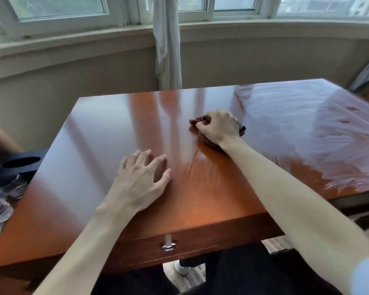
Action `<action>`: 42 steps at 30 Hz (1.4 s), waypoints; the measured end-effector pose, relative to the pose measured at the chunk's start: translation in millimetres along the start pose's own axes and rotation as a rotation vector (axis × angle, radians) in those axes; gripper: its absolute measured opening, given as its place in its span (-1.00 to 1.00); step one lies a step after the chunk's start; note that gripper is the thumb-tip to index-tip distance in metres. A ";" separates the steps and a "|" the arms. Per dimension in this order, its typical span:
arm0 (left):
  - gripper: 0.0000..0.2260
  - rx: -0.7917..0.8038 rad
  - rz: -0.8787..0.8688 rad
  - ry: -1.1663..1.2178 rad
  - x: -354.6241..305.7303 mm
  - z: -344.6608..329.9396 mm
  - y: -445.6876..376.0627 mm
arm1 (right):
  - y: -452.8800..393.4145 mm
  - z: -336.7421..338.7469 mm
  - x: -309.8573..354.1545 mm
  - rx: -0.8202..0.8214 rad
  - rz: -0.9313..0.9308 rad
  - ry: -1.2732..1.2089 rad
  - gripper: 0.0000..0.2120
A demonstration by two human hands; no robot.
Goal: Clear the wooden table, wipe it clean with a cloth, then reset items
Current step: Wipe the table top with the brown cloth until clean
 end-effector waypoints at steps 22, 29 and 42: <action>-0.41 0.079 -0.200 0.063 -153.3 -48.6 -52.4 | 84.3 55.8 -102.5 -0.097 0.049 0.119 -0.71; -0.40 0.058 -0.196 0.074 -153.5 -48.6 -52.4 | 132.1 56.1 -77.0 -0.119 0.072 0.087 -0.74; -0.39 0.061 -0.188 0.092 -152.1 -49.5 -52.3 | 150.8 60.6 -71.9 -0.101 0.148 -0.040 -0.77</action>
Point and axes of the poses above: each hand's wrist, its own y-axis away from the middle knuckle, its own z-axis out of the back of the hand, x = y × z, the point moved 4 cm from there along -y, towards the middle knuckle, and after that the axes turned 13 degrees about z, right-handed, at the moved point
